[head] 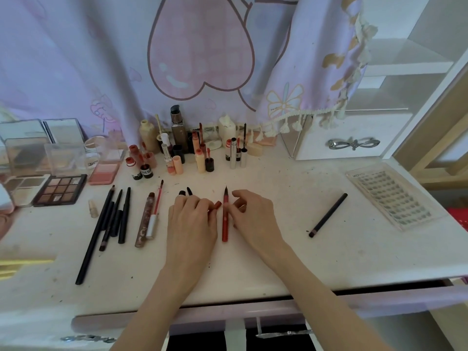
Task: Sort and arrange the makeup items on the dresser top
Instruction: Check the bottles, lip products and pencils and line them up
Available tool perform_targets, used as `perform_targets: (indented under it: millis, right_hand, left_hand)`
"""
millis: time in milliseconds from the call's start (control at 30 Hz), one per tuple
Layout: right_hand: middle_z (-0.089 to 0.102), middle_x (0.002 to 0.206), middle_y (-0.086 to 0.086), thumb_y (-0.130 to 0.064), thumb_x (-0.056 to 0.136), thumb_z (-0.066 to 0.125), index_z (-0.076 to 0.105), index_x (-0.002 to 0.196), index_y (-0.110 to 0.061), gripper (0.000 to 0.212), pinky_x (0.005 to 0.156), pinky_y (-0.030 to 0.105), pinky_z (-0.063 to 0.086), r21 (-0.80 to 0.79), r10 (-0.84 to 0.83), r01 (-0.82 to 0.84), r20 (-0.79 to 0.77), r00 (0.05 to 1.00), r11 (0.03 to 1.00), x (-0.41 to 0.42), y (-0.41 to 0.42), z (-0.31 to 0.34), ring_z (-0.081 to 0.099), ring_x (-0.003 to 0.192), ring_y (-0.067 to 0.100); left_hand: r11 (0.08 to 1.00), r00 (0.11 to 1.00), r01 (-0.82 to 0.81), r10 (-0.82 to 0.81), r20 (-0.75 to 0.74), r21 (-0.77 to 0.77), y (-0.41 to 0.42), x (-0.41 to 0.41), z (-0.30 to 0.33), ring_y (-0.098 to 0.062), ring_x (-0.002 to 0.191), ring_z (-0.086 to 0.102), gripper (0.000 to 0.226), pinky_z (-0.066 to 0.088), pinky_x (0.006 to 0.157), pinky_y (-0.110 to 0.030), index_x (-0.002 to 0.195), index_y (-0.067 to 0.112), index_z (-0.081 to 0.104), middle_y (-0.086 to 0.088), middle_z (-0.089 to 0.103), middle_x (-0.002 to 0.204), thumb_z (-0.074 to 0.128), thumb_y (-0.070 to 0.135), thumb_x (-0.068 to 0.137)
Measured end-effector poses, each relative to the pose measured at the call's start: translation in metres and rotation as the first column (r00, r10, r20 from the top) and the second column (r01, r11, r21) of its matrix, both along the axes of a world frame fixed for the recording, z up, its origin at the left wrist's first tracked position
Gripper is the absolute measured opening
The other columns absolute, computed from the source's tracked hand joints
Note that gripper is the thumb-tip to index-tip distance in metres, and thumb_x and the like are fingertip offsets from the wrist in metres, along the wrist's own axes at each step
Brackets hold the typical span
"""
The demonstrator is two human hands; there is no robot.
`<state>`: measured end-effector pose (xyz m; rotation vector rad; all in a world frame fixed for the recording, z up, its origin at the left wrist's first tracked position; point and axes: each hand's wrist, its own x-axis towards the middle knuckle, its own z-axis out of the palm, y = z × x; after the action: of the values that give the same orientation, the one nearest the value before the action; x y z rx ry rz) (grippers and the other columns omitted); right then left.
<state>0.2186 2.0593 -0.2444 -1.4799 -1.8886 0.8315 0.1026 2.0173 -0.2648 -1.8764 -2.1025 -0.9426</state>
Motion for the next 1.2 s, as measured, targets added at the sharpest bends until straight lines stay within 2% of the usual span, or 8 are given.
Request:
perform_targets:
  millis: [67, 200, 300, 433, 700, 867, 1067, 1200]
  right_hand:
    - [0.067, 0.097, 0.004, -0.017, 0.091, 0.057, 0.066, 0.111, -0.009, 0.023, 0.089, 0.026, 0.045, 0.069, 0.078, -0.077, -0.018, 0.997, 0.995, 0.006, -0.006, 0.0, 0.058, 0.081, 0.013]
    - [0.07, 0.104, 0.005, -0.011, 0.092, 0.052, 0.068, 0.109, -0.008, 0.024, 0.084, 0.008, 0.032, 0.182, 0.227, -0.244, 0.107, 0.968, 0.953, 0.014, -0.015, -0.008, 0.061, 0.092, 0.018]
    - [0.072, 0.099, 0.003, -0.022, 0.087, 0.039, 0.071, 0.102, -0.008, 0.038, 0.083, 0.013, 0.035, 0.246, 0.256, -0.292, 0.17, 0.952, 0.924, 0.013, -0.018, -0.015, 0.063, 0.09, 0.024]
    - [0.071, 0.104, 0.001, -0.026, 0.085, 0.037, 0.072, 0.101, -0.01, 0.042, 0.078, 0.035, 0.048, 0.284, 0.253, -0.318, 0.241, 0.937, 0.905, 0.011, -0.019, -0.018, 0.063, 0.094, 0.027]
    - [0.068, 0.114, 0.001, -0.028, 0.086, 0.036, 0.068, 0.111, -0.012, 0.044, 0.088, 0.031, 0.037, 0.27, 0.274, -0.372, 0.34, 0.9, 0.888, 0.007, -0.02, -0.02, 0.063, 0.105, 0.024]
    - [0.066, 0.119, 0.0, -0.029, 0.085, 0.035, 0.066, 0.116, -0.011, 0.047, 0.093, 0.03, 0.034, 0.253, 0.3, -0.41, 0.381, 0.875, 0.876, 0.008, -0.019, -0.022, 0.059, 0.112, 0.024]
    - [0.061, 0.126, 0.005, -0.033, 0.089, 0.032, 0.062, 0.121, -0.008, 0.05, 0.102, 0.019, 0.029, 0.231, 0.316, -0.377, 0.261, 0.912, 0.897, 0.02, -0.018, -0.013, 0.053, 0.12, 0.02]
    - [0.068, 0.108, 0.005, -0.024, 0.089, 0.047, 0.069, 0.107, -0.008, 0.033, 0.092, 0.008, 0.033, 0.378, 0.132, -0.166, 0.113, 0.985, 0.911, 0.056, -0.014, -0.001, 0.058, 0.099, 0.01]
  left_hand:
    - [1.0, 1.0, 0.006, -0.006, -0.017, 0.025, -0.002, -0.002, 0.001, -0.026, 0.075, 0.053, 0.006, 0.037, 0.065, -0.033, 0.074, 0.008, 0.068, -0.004, 0.063, 0.07, 0.073, 0.007, 0.076]
    - [0.996, 0.997, 0.062, -0.059, -0.041, 0.066, -0.008, -0.001, -0.002, -0.022, 0.078, 0.049, 0.007, 0.037, 0.068, -0.03, 0.078, 0.008, 0.07, -0.002, 0.064, 0.071, 0.065, 0.012, 0.081]
    - [0.991, 0.994, 0.11, -0.108, -0.03, 0.082, -0.014, -0.002, -0.005, -0.021, 0.08, 0.05, 0.007, 0.037, 0.073, -0.026, 0.082, 0.007, 0.071, -0.004, 0.067, 0.077, 0.064, 0.01, 0.08]
    - [0.99, 0.991, 0.131, -0.129, -0.043, 0.048, -0.02, -0.007, -0.006, -0.024, 0.084, 0.056, 0.016, 0.048, 0.078, -0.03, 0.09, 0.004, 0.072, -0.007, 0.069, 0.086, 0.074, 0.004, 0.075]
    - [0.993, 0.99, 0.119, -0.118, -0.082, 0.006, -0.022, -0.013, -0.002, -0.031, 0.089, 0.064, 0.018, 0.052, 0.079, -0.038, 0.092, 0.001, 0.071, -0.014, 0.07, 0.095, 0.073, 0.001, 0.074]
    - [0.994, 0.992, 0.109, -0.11, -0.057, -0.025, -0.025, -0.011, 0.0, -0.028, 0.093, 0.062, 0.036, 0.051, 0.081, -0.038, 0.094, 0.005, 0.071, -0.01, 0.07, 0.1, 0.042, 0.024, 0.086]
    - [0.996, 0.994, 0.085, -0.084, -0.077, 0.01, -0.022, -0.004, 0.005, -0.026, 0.101, 0.056, 0.035, 0.034, 0.085, -0.031, 0.096, 0.008, 0.07, -0.007, 0.068, 0.104, 0.041, 0.026, 0.087]
    - [0.984, 0.983, 0.18, -0.18, -0.022, -0.012, -0.017, 0.015, 0.012, -0.021, 0.106, 0.051, 0.035, 0.041, 0.09, -0.034, 0.103, 0.009, 0.067, -0.006, 0.066, 0.107, 0.04, 0.026, 0.087]
